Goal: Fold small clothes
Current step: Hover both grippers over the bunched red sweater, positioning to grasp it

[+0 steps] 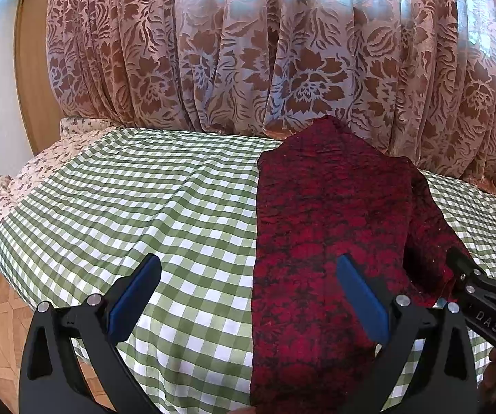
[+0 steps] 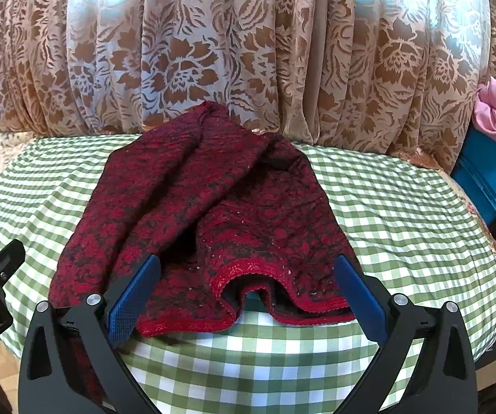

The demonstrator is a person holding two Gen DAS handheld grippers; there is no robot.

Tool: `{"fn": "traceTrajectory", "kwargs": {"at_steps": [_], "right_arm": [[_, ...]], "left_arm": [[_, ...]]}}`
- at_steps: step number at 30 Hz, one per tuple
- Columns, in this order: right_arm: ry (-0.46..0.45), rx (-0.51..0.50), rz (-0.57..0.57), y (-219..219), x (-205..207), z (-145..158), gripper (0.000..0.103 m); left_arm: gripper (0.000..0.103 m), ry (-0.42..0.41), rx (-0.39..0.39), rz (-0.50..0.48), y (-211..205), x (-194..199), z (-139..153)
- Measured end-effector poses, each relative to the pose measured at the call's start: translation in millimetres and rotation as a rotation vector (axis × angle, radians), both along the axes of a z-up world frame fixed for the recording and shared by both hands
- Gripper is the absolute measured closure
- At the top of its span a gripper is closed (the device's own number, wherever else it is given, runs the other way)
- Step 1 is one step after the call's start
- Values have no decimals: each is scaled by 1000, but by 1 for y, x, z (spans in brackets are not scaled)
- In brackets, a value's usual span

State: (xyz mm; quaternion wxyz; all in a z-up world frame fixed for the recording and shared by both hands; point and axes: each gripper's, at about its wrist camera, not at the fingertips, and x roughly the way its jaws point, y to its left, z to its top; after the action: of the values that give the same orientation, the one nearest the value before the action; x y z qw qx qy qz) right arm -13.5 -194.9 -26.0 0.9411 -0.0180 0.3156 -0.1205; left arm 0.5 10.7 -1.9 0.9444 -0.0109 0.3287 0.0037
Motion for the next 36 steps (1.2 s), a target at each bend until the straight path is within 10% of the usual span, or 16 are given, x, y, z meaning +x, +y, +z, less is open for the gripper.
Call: {"fn": "traceTrajectory", "kwargs": {"at_steps": [36], "right_arm": [[-23,-68,24,12,-6,1,3]], "left_arm": [[2,5,30,-37,-7,-2,-2]]}}
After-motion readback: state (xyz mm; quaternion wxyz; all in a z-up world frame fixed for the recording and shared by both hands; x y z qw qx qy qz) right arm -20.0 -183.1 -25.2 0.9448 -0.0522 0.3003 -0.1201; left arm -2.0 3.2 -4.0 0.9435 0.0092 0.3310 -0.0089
